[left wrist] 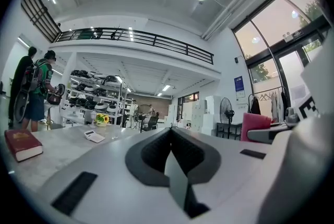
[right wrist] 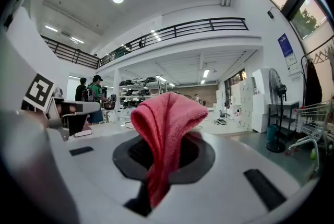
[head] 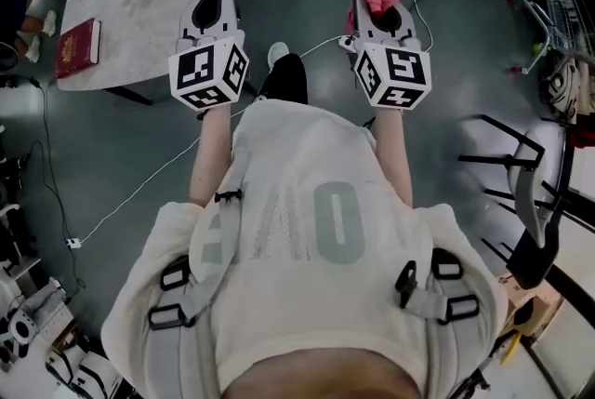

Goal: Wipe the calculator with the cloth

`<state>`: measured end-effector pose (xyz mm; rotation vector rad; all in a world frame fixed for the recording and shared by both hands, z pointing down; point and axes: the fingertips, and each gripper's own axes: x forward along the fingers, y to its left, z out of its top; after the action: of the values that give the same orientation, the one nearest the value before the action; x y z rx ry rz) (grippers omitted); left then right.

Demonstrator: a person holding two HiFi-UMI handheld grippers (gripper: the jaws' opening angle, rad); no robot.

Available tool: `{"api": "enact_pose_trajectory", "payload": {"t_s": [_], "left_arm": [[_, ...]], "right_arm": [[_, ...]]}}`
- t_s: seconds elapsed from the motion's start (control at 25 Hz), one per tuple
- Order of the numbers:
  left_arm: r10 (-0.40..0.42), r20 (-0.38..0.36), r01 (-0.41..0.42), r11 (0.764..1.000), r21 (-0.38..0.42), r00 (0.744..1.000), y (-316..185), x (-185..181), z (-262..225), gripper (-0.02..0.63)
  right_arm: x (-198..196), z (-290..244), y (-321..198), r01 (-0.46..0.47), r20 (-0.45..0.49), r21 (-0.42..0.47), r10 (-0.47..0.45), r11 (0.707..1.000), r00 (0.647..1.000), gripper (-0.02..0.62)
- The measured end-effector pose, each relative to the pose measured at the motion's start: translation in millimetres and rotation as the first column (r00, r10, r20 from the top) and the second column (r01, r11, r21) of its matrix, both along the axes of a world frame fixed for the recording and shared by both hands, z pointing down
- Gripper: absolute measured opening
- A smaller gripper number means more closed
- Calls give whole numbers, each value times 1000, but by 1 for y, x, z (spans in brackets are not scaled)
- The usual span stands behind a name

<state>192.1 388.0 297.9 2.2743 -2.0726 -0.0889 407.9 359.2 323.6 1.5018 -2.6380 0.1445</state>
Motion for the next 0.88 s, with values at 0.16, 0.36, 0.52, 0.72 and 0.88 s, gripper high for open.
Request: {"api": "enact_pose_trajectory", "payload": {"t_s": [0.16,0.36,0.52,0.72,0.88], "left_arm": [[16,17,-16,1000,20,1000,-23,0,-9,20],[27,27,-29,997,74,999,-56,2,-30,20],[30,48,-35,995,95,998,-87,8,-37,20],[62,37,-66,991,115,997,-152,4,-45,20],[76,36,-79,991,108,996,-212,-5,-43,20]], "right_arm": [[26,-18,-34,-46,3,42,46,998,999,54],[45,-43,-68,-81,4,99,81,992,997,54],[28,-40,-92,-38,19,100,36,994,999,54],[-14,-35,-135,53,-68,126,-45,991,997,54],[-34,-24,-185,83,-41,92,-80,992,996,54]]}}
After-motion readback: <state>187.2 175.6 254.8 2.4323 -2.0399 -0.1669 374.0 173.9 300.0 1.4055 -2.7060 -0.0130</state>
